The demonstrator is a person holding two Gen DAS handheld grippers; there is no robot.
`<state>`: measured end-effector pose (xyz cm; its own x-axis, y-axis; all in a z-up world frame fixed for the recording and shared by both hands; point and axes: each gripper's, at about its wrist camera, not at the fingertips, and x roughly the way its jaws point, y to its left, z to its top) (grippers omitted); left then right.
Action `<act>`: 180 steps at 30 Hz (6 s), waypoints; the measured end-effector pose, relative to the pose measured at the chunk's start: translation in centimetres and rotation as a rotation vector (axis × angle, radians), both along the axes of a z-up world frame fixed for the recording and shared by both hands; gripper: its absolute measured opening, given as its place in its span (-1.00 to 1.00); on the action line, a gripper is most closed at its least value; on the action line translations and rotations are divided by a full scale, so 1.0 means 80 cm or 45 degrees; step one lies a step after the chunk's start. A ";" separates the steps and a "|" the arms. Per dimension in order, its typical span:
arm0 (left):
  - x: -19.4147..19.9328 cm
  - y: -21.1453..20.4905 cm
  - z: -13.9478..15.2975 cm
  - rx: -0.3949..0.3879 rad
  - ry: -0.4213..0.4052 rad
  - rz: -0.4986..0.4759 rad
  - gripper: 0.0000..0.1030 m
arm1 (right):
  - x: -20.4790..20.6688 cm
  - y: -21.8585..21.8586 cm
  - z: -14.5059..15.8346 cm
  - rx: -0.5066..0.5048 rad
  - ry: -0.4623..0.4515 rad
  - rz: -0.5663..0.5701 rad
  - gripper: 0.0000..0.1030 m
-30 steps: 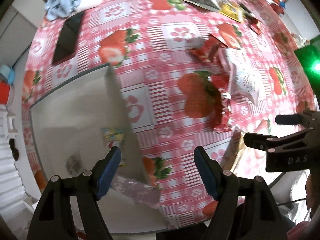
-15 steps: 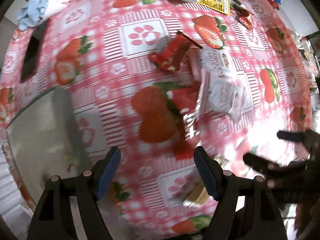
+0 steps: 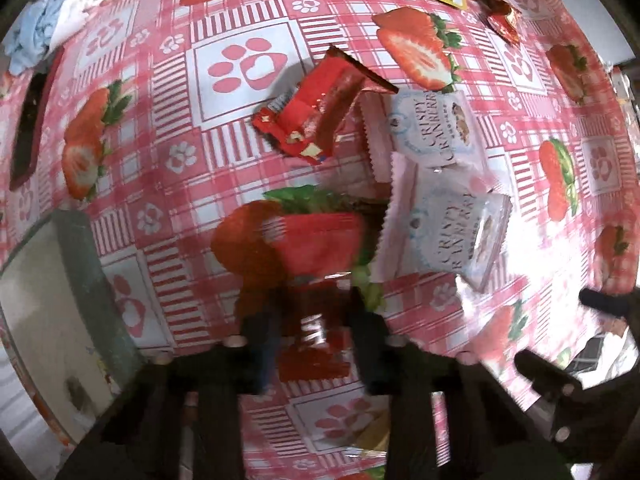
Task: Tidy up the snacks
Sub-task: 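Grasp the red packet with the left tool while the right tool grasps a Crispy Cranberry packet, then carry the red packet and Crispy Cranberry packet over the white tray with both tools, then open both tools to drop the two packets into the tray, then move both tools back from the tray toward the snack pile, then move both tools over the gold bar packet and the jerky bag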
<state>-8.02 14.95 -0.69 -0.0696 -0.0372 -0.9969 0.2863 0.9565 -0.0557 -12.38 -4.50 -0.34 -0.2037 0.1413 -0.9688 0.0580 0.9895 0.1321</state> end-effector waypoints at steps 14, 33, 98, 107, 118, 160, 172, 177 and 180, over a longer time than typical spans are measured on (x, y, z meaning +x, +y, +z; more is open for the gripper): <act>-0.035 0.086 -0.023 0.023 0.058 0.131 -0.54 | 0.088 0.137 0.024 -0.044 -0.198 0.561 1.00; -0.061 0.078 0.001 0.025 0.037 0.114 -0.54 | 0.059 0.054 0.015 0.174 -0.027 0.074 -0.14; -0.110 0.350 0.081 -0.041 -0.083 0.531 -0.54 | 0.031 0.457 0.064 0.272 -0.077 0.614 -0.13; -0.120 0.338 0.089 0.011 -0.123 0.510 0.39 | 0.022 0.470 0.050 0.257 -0.041 0.624 0.11; -0.114 0.310 0.098 0.036 -0.148 0.455 0.52 | 0.018 0.423 0.057 0.204 -0.077 0.548 1.00; -0.049 0.155 0.226 0.261 -0.427 0.058 0.56 | 0.006 0.221 0.067 0.168 -0.104 0.060 1.00; -0.058 0.120 0.232 0.246 -0.424 -0.070 0.57 | 0.015 0.196 0.073 0.166 -0.140 -0.026 1.00; -0.072 0.094 0.233 0.224 -0.415 -0.210 0.57 | 0.047 0.165 0.121 0.174 -0.373 -0.157 1.00; -0.075 0.085 0.235 0.215 -0.409 -0.246 0.57 | 0.055 0.167 0.146 0.127 -0.498 -0.106 1.00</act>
<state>-13.99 21.74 18.08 0.2565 0.1123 -0.9600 0.4391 0.8713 0.2192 -7.95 8.88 11.34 0.1934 0.2386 -0.9517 0.0642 0.9648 0.2550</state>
